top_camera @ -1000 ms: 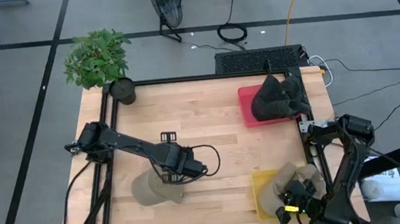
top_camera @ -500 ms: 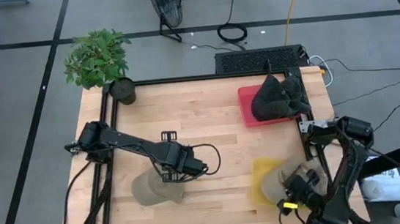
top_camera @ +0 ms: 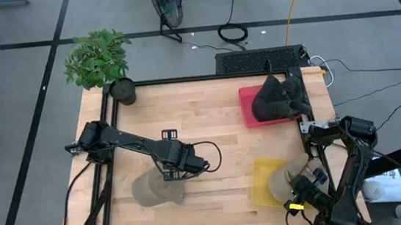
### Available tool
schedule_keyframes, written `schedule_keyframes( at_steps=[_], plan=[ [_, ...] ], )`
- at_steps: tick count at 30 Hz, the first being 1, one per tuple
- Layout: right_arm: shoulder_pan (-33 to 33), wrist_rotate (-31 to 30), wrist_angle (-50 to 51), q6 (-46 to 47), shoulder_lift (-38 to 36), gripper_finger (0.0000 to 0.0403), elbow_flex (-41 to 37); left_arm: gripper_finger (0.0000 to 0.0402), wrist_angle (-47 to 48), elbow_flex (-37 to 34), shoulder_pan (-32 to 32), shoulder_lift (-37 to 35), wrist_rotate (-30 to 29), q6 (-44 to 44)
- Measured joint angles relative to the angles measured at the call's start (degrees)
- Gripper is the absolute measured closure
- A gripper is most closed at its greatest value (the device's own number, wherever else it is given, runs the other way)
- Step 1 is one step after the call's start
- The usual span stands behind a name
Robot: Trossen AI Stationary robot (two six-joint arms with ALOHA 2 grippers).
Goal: Pick & Place hat
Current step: Put the bottom brown cap into the yellow bin
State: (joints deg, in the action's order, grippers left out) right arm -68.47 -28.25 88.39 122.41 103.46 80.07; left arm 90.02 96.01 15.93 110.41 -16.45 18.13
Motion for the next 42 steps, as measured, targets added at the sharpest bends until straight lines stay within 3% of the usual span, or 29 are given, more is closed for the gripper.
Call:
schedule_keyframes(
  at_steps=[9,17,24,29,32,37,42],
  plan=[
    [1.2,-0.8,1.8,-0.5,-0.1,0.0403,3.2,0.0218,0.0,0.0,-0.5,0.0,-0.1,0.0],
    [5.2,-7.1,1.7,-6.1,-2.6,0.0403,6.7,0.0218,-1.0,0.0,-0.5,0.0,-0.1,0.1],
    [9.0,-13.8,1.5,-12.4,-9.5,0.0403,8.8,0.0218,-3.2,0.0,-0.5,0.0,-0.1,0.1],
    [12.9,-18.7,0.7,-24.4,-15.8,0.0403,10.2,0.0218,-3.9,0.0,-0.5,0.0,-0.1,0.0],
    [14.2,-24.1,-4.8,-39.9,-19.7,0.0403,11.0,0.0218,-4.8,0.0,-0.5,0.0,-0.1,0.2],
    [17.9,-25.4,-12.3,-61.8,-23.6,0.0403,11.1,0.0218,-4.9,0.0,-0.5,0.0,0.9,2.5],
    [22.2,-27.5,-9.3,-63.1,-22.4,0.0403,11.1,0.0218,-4.8,0.0,-0.5,0.0,2.3,6.2]
  ],
)
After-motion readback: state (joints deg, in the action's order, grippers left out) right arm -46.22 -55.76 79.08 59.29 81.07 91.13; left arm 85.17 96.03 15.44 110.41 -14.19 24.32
